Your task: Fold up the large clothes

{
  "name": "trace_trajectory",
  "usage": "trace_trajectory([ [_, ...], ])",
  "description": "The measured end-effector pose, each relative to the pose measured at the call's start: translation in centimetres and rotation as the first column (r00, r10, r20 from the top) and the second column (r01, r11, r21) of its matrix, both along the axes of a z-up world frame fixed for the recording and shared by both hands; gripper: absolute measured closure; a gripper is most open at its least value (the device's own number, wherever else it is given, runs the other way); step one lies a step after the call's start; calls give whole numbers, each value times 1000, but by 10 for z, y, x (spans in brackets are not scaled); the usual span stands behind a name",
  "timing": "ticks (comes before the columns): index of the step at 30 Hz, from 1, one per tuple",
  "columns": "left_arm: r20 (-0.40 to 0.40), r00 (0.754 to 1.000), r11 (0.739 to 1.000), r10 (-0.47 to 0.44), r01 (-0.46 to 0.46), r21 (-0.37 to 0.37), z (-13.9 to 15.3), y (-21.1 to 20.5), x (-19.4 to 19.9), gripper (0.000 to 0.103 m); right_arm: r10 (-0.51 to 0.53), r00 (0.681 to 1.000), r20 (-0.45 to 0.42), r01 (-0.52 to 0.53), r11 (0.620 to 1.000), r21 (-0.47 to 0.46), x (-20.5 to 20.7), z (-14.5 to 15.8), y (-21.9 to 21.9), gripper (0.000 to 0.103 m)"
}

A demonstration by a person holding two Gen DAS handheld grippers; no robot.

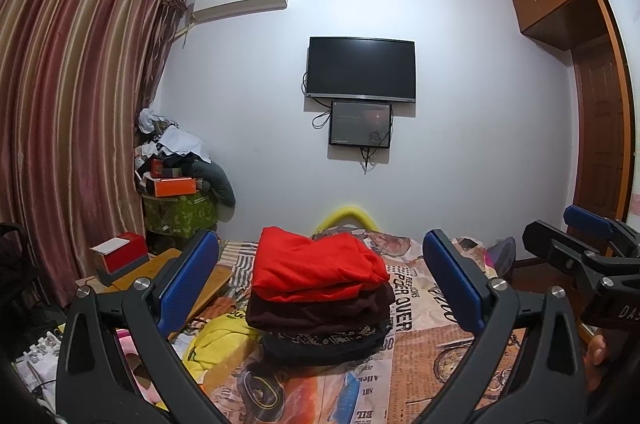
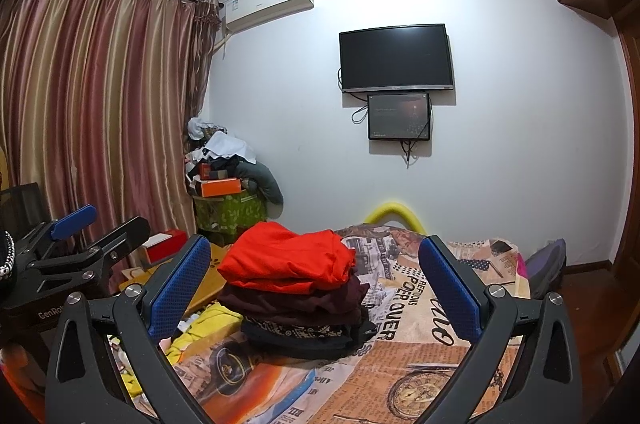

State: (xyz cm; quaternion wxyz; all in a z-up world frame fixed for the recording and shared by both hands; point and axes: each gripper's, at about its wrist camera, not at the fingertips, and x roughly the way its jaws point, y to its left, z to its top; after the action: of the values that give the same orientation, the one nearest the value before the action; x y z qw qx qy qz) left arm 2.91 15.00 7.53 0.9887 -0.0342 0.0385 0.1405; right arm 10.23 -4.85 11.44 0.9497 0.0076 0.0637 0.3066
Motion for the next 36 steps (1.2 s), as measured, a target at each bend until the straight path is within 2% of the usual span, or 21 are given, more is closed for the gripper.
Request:
trace_trajectory([
  [12,-7,1000,1000,-13,12,-24,0,4,0,0,3,1000,-3,-3,1000,-7,0,0,0,0],
  [36,-26,999,1000,-23,22,-21,-6,-1,9,0,-5,1000,-14,5,1000,1,5,-3,-4,0],
])
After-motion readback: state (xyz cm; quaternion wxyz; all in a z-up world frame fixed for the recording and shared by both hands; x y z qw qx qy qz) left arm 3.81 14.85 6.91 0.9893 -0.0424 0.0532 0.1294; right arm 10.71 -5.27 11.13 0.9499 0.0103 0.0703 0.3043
